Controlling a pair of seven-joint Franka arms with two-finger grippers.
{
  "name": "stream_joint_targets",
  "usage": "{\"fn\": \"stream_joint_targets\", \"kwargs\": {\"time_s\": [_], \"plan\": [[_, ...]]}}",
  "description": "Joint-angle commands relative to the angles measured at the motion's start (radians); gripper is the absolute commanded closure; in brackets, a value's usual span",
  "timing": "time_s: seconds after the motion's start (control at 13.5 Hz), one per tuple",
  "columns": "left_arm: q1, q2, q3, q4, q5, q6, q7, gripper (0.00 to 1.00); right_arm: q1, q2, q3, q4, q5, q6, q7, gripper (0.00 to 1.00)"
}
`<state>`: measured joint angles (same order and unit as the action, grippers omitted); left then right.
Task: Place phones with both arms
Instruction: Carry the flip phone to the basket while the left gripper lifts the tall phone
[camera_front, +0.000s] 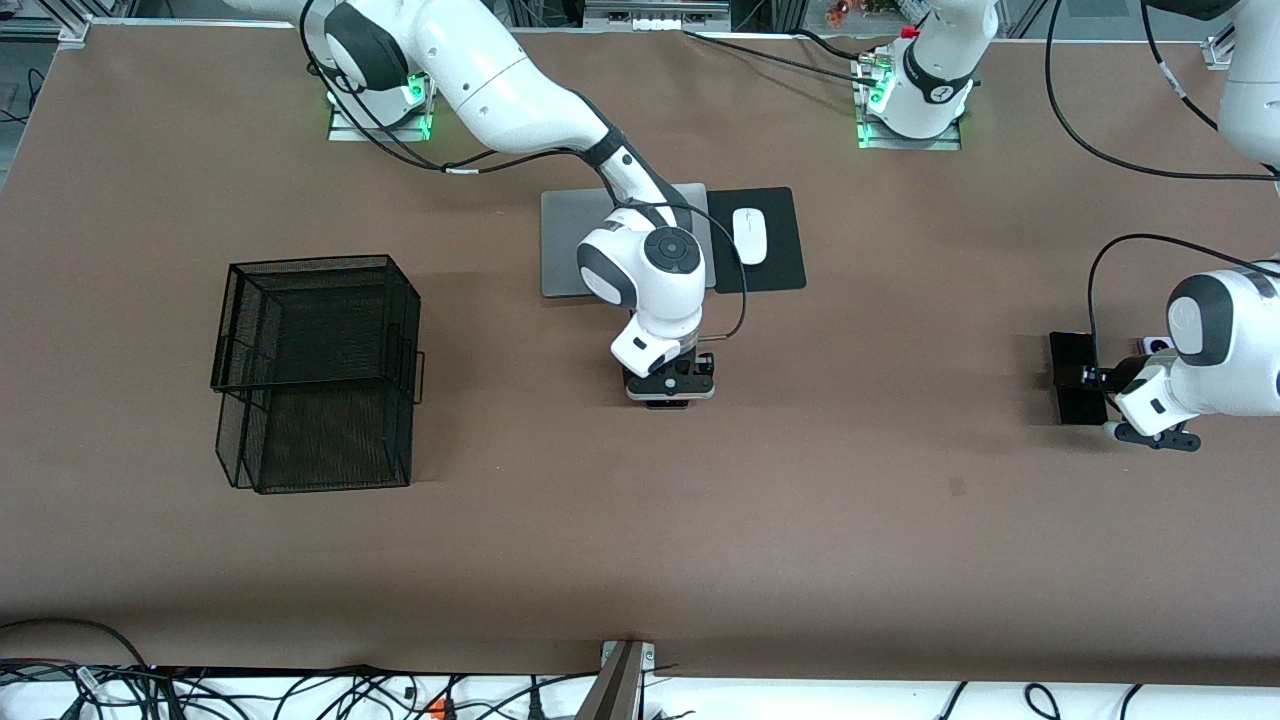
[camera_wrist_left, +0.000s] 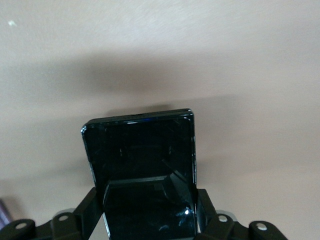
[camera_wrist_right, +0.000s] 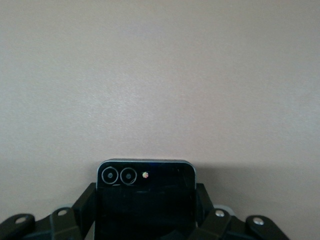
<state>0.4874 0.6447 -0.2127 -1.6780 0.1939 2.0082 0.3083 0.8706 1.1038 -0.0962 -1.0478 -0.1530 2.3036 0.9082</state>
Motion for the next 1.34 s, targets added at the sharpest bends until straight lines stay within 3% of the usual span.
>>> {"fn": "stream_joint_targets", "kwargs": {"time_s": [0.0, 0.37, 0.59, 0.74, 0.97, 1.04, 1.26], "plan": [[-0.076, -0.053, 0.004, 0.091, 0.018, -0.188, -0.057, 0.57, -0.004, -0.060, 0.003, 0.018, -0.007, -0.140, 0.009, 0.65], [-0.194, -0.054, 0.001, 0.263, 0.004, -0.419, -0.103, 0.61, -0.042, -0.267, 0.001, 0.018, 0.101, -0.390, -0.106, 0.65], [-0.236, -0.076, -0.010, 0.317, -0.114, -0.520, -0.137, 0.60, -0.082, -0.376, -0.005, 0.014, 0.102, -0.544, -0.184, 0.65], [-0.242, -0.105, -0.083, 0.319, -0.175, -0.534, -0.172, 0.60, -0.134, -0.468, -0.008, -0.035, 0.104, -0.646, -0.315, 0.66], [-0.275, -0.097, -0.270, 0.343, -0.177, -0.519, -0.375, 0.59, -0.226, -0.670, -0.020, -0.290, 0.104, -0.629, -0.480, 0.65], [-0.324, -0.076, -0.277, 0.366, -0.179, -0.501, -0.421, 0.60, -0.240, -0.749, -0.046, -0.398, 0.104, -0.594, -0.539, 0.65], [-0.456, -0.033, -0.275, 0.374, -0.182, -0.378, -0.484, 0.60, -0.242, -0.945, -0.201, -0.700, 0.121, -0.457, -0.779, 0.65]]}}
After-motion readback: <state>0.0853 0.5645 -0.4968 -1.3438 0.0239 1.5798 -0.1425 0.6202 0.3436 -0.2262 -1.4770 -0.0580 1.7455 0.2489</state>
